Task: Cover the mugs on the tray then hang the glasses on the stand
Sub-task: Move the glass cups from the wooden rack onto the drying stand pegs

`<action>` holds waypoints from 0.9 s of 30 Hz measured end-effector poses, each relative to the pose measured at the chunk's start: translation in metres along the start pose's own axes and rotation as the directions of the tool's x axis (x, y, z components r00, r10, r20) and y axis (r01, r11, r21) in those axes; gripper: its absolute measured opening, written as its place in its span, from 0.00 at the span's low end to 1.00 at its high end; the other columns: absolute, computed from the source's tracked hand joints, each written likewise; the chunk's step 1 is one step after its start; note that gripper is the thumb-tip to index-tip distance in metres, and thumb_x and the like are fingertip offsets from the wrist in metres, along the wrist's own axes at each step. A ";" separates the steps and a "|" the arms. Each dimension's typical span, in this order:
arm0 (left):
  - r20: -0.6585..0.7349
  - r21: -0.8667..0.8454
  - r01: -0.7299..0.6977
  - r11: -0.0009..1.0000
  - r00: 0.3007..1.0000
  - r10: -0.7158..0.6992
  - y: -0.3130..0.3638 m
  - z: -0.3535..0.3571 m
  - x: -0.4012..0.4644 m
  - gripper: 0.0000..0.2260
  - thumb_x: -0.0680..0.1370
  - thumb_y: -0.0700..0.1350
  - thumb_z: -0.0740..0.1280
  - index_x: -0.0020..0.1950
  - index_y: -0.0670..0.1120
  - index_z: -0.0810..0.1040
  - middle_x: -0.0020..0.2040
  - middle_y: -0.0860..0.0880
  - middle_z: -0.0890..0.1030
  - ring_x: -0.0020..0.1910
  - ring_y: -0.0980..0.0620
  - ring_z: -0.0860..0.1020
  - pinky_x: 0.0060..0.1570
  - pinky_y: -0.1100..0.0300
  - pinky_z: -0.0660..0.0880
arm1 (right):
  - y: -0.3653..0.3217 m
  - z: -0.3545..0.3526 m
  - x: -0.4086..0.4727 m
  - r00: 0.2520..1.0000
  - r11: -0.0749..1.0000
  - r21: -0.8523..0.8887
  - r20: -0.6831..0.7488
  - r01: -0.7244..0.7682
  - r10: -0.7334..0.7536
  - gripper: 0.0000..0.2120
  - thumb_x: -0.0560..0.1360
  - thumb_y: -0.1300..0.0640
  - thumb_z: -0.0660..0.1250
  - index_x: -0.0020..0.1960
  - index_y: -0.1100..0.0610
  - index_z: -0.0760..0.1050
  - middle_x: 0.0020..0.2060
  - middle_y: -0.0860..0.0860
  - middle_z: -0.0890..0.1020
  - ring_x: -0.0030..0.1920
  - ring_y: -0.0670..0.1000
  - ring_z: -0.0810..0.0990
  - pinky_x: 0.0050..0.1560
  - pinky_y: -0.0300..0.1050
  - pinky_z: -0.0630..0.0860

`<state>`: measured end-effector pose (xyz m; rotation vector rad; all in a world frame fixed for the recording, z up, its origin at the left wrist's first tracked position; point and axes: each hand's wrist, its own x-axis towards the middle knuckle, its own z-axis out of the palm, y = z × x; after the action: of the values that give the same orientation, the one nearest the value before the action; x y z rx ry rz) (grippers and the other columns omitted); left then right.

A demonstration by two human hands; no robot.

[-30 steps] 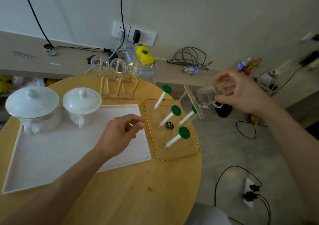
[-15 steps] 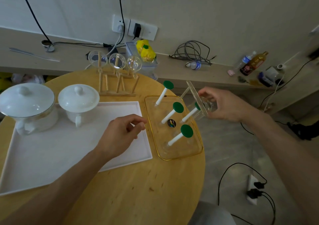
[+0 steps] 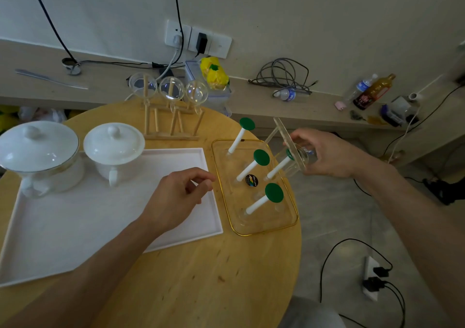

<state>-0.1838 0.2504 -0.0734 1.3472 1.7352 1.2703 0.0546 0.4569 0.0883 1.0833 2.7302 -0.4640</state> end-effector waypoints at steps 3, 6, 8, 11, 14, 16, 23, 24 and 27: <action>0.000 0.000 0.006 1.000 1.000 -0.006 0.000 0.000 0.000 0.07 0.81 0.48 0.67 0.56 0.55 0.83 0.46 0.59 0.85 0.37 0.59 0.83 0.39 0.68 0.77 | 0.000 -0.001 0.000 1.000 1.000 -0.004 0.006 -0.001 0.001 0.32 0.68 0.60 0.79 0.70 0.51 0.73 0.64 0.46 0.79 0.66 0.47 0.76 0.70 0.53 0.74; -0.003 0.001 0.006 1.000 1.000 -0.006 0.001 0.000 0.000 0.07 0.81 0.48 0.67 0.56 0.55 0.83 0.46 0.59 0.85 0.38 0.59 0.83 0.39 0.68 0.77 | 0.000 0.000 -0.001 1.000 1.000 -0.018 0.002 0.004 -0.004 0.33 0.68 0.60 0.79 0.71 0.51 0.73 0.64 0.45 0.79 0.66 0.47 0.76 0.70 0.52 0.73; -0.002 -0.001 0.006 1.000 1.000 -0.006 0.001 -0.001 -0.001 0.07 0.81 0.48 0.67 0.56 0.55 0.83 0.46 0.59 0.85 0.37 0.59 0.83 0.39 0.69 0.76 | 0.000 0.001 -0.001 1.000 0.999 -0.032 -0.010 0.012 -0.012 0.33 0.69 0.59 0.79 0.71 0.51 0.73 0.63 0.45 0.79 0.65 0.46 0.76 0.69 0.52 0.74; -0.001 -0.007 0.013 1.000 1.000 -0.013 0.001 -0.001 -0.001 0.06 0.81 0.48 0.68 0.55 0.57 0.82 0.46 0.59 0.85 0.37 0.59 0.83 0.39 0.69 0.76 | 0.000 0.003 -0.002 0.999 0.999 -0.036 -0.030 0.011 -0.012 0.32 0.69 0.58 0.79 0.70 0.51 0.74 0.62 0.45 0.80 0.63 0.46 0.78 0.66 0.53 0.76; 0.001 -0.017 0.013 1.000 1.000 -0.013 0.002 -0.001 -0.001 0.06 0.81 0.48 0.67 0.55 0.57 0.82 0.46 0.59 0.85 0.38 0.58 0.83 0.39 0.68 0.77 | -0.001 0.004 -0.001 0.999 0.999 -0.029 -0.037 0.016 -0.017 0.31 0.69 0.59 0.79 0.70 0.52 0.75 0.61 0.46 0.81 0.62 0.47 0.79 0.66 0.53 0.77; 0.000 -0.024 0.013 1.000 1.000 -0.013 0.001 -0.001 -0.001 0.06 0.81 0.48 0.68 0.55 0.56 0.83 0.46 0.59 0.85 0.37 0.58 0.83 0.40 0.65 0.79 | -0.002 0.003 0.000 1.000 1.000 -0.026 -0.028 0.012 -0.013 0.31 0.69 0.60 0.79 0.70 0.53 0.75 0.62 0.47 0.81 0.63 0.48 0.78 0.66 0.51 0.76; 0.004 -0.024 0.007 1.000 1.000 -0.007 0.002 -0.004 -0.002 0.07 0.81 0.47 0.67 0.56 0.55 0.84 0.46 0.58 0.85 0.37 0.58 0.83 0.38 0.68 0.77 | -0.002 -0.001 0.000 1.000 1.000 -0.008 -0.001 -0.030 0.030 0.35 0.70 0.58 0.80 0.74 0.52 0.72 0.68 0.48 0.78 0.68 0.48 0.75 0.69 0.55 0.74; 0.005 -0.024 0.007 1.000 1.000 -0.007 0.003 -0.004 -0.002 0.07 0.81 0.47 0.67 0.56 0.55 0.83 0.46 0.58 0.85 0.37 0.59 0.83 0.37 0.70 0.76 | -0.004 -0.003 -0.001 0.999 0.999 -0.005 0.004 -0.045 0.045 0.36 0.70 0.58 0.80 0.75 0.51 0.71 0.69 0.47 0.77 0.68 0.48 0.74 0.69 0.55 0.74; 0.004 -0.023 0.007 1.000 1.000 -0.007 0.003 -0.007 -0.003 0.07 0.81 0.47 0.67 0.55 0.57 0.82 0.46 0.59 0.85 0.38 0.59 0.83 0.37 0.71 0.76 | -0.011 -0.014 -0.005 0.997 0.997 -0.004 0.008 -0.074 0.074 0.35 0.71 0.58 0.79 0.75 0.49 0.69 0.70 0.46 0.75 0.69 0.46 0.72 0.70 0.56 0.73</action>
<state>-0.1875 0.2450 -0.0680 1.3282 1.7162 1.2798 0.0499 0.4510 0.1057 1.1742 2.6721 -0.4505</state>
